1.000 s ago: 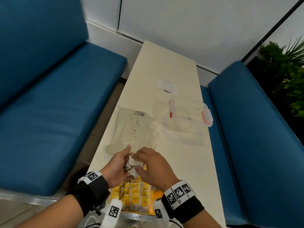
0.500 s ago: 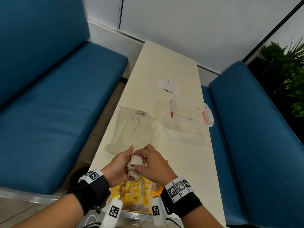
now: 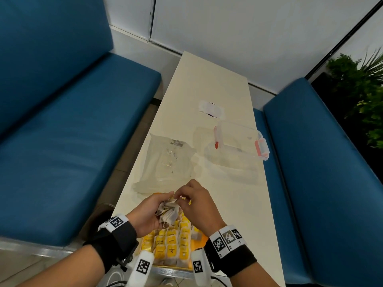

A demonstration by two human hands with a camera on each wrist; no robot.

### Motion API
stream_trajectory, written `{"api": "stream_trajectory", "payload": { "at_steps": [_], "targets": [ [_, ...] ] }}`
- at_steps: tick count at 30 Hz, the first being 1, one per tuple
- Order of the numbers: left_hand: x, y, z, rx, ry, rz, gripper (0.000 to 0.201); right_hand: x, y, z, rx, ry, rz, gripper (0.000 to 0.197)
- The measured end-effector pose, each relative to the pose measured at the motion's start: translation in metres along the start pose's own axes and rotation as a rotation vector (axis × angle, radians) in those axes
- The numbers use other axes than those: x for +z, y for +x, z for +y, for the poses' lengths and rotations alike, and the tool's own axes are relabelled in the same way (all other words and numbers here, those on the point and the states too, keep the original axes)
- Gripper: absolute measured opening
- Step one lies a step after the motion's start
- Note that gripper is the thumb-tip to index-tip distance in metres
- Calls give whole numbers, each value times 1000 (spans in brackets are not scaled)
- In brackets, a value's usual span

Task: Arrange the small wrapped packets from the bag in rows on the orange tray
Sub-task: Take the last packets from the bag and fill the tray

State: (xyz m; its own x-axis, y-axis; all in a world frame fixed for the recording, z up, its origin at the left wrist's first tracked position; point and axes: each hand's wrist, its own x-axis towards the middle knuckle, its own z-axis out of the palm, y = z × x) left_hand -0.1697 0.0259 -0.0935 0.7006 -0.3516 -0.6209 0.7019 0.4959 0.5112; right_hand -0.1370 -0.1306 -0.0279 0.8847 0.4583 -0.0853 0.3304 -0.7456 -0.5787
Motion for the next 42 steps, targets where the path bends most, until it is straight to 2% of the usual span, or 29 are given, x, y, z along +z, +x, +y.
{"api": "stream_trajectory", "payload": {
  "at_steps": [3, 5, 9, 13, 18, 23, 25, 29, 37, 40, 42],
  "targets": [
    [0, 0, -1, 49, 15, 30, 24, -5, 0, 3, 22, -15, 37, 11],
    [1, 0, 0, 68, 59, 46, 14, -9, -1, 4, 70, 62, 53, 11],
    [4, 1, 0, 94, 62, 46, 26, -11, -5, 5, 204, 241, 74, 7],
    [5, 0, -1, 110, 13, 51, 30, -13, -5, 5, 238, 236, 92, 4],
    [2, -2, 2, 48, -114, 4, 30, -36, -2, 8, 214, 237, 117, 23],
    [-1, -2, -1, 66, -84, 40, 35, -56, -5, 24, 200, -69, -26, 16],
    [-1, -2, -2, 69, -72, 54, 35, -58, -10, 30, 230, -115, -75, 14],
    [0, 0, -2, 63, -48, 70, 32, -49, -22, 37, 246, -209, -269, 17],
    [3, 3, -5, 77, -30, 112, 33, -19, -39, 40, 188, -366, -629, 22],
    [3, 3, -5, 73, -31, 108, 34, -10, -35, 45, 199, -403, -671, 21],
    [4, 2, -5, 73, -28, 109, 34, -3, -31, 50, 199, -447, -626, 22]
  ]
}}
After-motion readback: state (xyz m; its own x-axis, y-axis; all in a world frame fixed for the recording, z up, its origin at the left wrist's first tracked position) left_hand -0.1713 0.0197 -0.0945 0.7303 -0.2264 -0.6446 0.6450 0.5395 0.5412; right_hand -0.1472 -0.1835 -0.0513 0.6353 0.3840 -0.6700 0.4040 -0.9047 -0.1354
